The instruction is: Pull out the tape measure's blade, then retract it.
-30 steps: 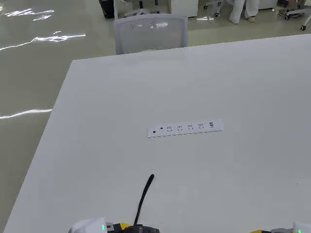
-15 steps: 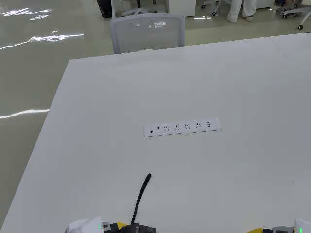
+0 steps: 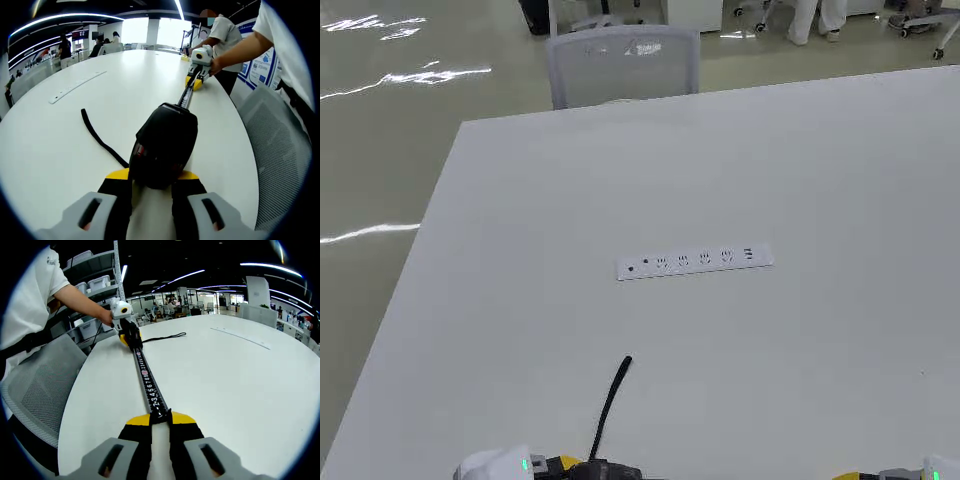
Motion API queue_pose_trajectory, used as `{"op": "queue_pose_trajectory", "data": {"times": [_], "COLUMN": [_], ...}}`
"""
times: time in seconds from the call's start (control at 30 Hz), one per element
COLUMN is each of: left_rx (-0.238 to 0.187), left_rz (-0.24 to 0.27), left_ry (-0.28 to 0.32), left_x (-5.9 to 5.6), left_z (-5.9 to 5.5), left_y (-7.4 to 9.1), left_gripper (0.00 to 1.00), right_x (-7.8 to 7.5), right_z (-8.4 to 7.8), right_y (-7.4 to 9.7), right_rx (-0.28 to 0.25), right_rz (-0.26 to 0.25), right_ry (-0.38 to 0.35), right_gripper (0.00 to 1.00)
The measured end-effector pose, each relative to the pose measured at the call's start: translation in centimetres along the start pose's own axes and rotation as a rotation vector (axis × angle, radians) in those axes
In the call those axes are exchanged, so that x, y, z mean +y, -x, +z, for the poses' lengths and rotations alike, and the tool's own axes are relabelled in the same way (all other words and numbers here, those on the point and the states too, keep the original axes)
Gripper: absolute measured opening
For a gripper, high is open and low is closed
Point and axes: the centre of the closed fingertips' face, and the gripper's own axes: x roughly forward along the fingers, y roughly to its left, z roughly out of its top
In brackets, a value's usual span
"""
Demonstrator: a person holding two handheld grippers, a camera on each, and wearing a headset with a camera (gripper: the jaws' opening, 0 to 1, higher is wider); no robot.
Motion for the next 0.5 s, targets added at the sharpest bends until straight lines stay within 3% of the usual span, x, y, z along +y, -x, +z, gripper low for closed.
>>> {"op": "queue_pose_trajectory", "data": {"times": [0.5], "left_rx": [-0.003], "left_rz": [-0.005], "left_ry": [-0.003], "left_x": [-0.07], "left_z": [0.15], "left_y": [0.06], "left_gripper": [0.27], "right_x": [0.15], "right_z": [0.12], "right_y": [-0.03], "right_rx": [-0.008], "right_rz": [-0.002], "right_ry": [0.006], "right_gripper": [0.12]}}
